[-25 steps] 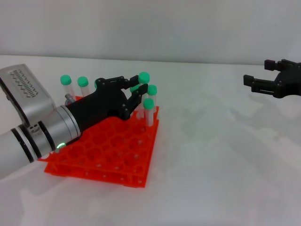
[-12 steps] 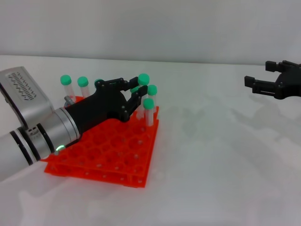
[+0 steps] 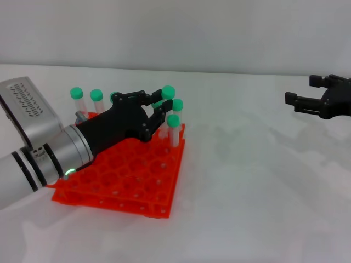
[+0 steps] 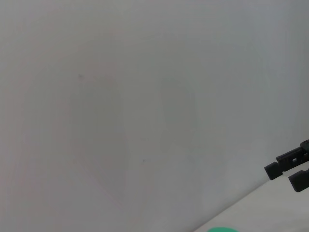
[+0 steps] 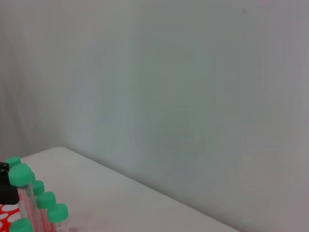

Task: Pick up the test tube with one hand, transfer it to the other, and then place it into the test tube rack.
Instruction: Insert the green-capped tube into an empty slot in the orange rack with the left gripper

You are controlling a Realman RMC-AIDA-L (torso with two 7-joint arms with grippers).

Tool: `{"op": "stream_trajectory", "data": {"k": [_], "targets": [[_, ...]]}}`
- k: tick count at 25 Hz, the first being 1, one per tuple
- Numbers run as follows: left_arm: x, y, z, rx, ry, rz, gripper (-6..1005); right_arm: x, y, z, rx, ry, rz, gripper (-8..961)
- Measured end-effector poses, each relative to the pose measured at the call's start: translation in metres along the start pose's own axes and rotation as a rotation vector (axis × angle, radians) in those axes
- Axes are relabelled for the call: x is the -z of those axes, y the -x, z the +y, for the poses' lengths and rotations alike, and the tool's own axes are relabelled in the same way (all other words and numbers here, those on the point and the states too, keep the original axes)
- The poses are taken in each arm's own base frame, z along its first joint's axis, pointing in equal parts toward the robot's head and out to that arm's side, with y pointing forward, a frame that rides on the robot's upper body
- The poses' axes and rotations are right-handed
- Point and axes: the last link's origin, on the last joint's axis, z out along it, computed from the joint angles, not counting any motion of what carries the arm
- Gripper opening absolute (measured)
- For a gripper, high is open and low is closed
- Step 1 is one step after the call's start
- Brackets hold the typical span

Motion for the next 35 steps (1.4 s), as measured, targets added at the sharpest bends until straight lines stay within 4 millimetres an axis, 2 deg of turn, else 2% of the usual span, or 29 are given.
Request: {"op": "stream_trajectory", "data": {"k": [18,35], "targets": [[0.007,-0.005,-0.001,-0.019,0.002,0.027,248,-0.002,-0.001,0.0,-0.009,-0.004,0.001,829],[0.017,0.0,0.002,-0.008,-0.006,0.029,248,-0.003,-0.004,-0.001,-0.026,-0.01,0.007,829]]}}
